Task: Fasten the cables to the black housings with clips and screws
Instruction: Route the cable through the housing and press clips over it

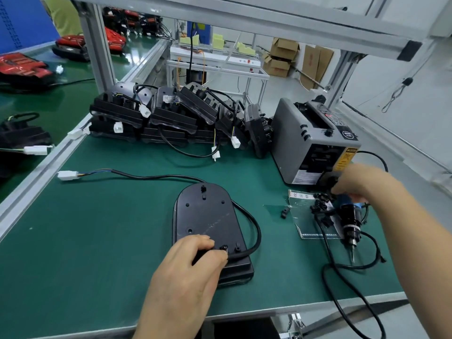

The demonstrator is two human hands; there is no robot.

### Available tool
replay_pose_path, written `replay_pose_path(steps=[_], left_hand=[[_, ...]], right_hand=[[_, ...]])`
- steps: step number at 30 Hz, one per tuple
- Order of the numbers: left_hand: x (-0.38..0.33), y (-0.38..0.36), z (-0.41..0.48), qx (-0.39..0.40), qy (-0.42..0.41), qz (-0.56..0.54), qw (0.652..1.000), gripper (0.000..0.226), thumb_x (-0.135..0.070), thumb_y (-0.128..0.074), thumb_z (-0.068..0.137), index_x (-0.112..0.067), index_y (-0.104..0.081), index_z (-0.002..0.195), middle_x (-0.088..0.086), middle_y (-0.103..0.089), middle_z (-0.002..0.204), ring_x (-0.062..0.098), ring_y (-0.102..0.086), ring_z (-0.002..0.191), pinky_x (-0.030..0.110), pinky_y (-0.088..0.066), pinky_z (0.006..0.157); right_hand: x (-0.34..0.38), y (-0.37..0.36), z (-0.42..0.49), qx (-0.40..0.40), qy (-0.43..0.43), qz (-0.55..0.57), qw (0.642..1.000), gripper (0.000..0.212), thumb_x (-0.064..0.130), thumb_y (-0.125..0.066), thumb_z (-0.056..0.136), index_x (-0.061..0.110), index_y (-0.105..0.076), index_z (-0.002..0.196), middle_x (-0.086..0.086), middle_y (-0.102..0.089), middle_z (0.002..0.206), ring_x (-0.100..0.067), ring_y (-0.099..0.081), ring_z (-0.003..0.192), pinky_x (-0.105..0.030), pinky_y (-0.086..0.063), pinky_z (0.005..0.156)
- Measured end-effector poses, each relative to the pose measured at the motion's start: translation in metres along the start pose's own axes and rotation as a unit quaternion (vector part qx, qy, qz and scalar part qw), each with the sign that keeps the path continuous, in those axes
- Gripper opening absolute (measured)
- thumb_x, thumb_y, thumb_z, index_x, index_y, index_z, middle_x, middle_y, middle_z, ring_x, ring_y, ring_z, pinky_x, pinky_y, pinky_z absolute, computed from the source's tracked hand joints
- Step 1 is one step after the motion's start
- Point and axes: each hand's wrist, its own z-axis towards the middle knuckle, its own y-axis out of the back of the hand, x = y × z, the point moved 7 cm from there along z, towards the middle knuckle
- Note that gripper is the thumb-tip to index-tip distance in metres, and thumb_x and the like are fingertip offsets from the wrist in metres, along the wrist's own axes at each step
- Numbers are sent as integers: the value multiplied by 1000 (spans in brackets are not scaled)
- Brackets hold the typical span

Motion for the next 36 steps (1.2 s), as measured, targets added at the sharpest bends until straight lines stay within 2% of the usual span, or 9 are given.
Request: replay_pose_path(steps=[3,8,12,19,22,25,29,32,36], left_hand=[[0,1,1,1,0,-2,1000,8,-27,-55,85,-24,-62,88,-2,-63,88,13,-59,93,25,-50,70],[-1,1,1,8,2,4,1000,17,-27,-54,84,-20,-69,83,-1,-63,88,15,-60,91,24,-50,70],[-2,2,2,13,0,11,1000,20,-26,-54,84,-17,-71,81,0,-63,88,16,-62,90,27,-53,66],[-4,4,4,17,2,17,1000,21,-25,-54,83,-16,-72,78,0,-64,85,17,-63,88,29,-54,61],[-5,4,4,18,3,20,1000,22,-26,-53,84,-17,-72,77,0,-64,85,15,-61,88,28,-54,59],[-5,4,4,15,6,23,1000,13,-21,-62,81,-17,-72,76,0,-64,85,15,-61,88,28,-54,59],[-3,2,3,18,15,23,999,7,-12,-72,71,-17,-72,75,1,-64,85,15,-60,89,29,-54,58],[-2,1,3,25,14,23,999,11,-9,-77,72,-17,-71,77,0,-63,85,15,-61,89,30,-54,58],[-2,0,3,37,20,16,999,22,-5,-84,63,-17,-71,77,0,-63,85,16,-61,89,30,-54,58]], right_hand=[[-15,-4,13,19,-46,39,998,31,32,-66,87,3,-53,84,-14,-61,79,-31,-69,69,-43,-57,80],[-21,-8,27,55,-76,81,992,47,36,-71,83,1,-48,104,-24,-58,111,-41,-62,94,-49,-51,91],[-29,-26,35,82,-86,153,981,47,29,-76,79,2,-49,107,-20,-58,97,-38,-59,95,-50,-48,94],[-48,-37,36,97,-97,291,947,47,20,-75,80,-6,-50,110,-30,-59,107,-45,-63,94,-56,-52,86],[-64,-29,23,76,-103,376,918,49,24,-77,76,-2,-49,106,-26,-62,93,-36,-63,74,-47,-56,74],[-80,-18,8,31,-108,519,847,53,36,-76,73,2,-52,106,-17,-63,82,-28,-60,62,-34,-51,57],[-74,-1,-16,-6,-37,723,690,56,43,-65,80,10,-51,122,-1,-65,80,-11,-59,47,-21,-52,47],[-51,13,-34,-12,31,802,596,69,49,-67,72,8,-53,125,2,-60,73,-10,-54,50,-21,-51,48],[-2,33,-58,-8,89,864,495,49,43,-68,74,10,-58,109,1,-55,75,-13,-54,54,-24,-51,55]])
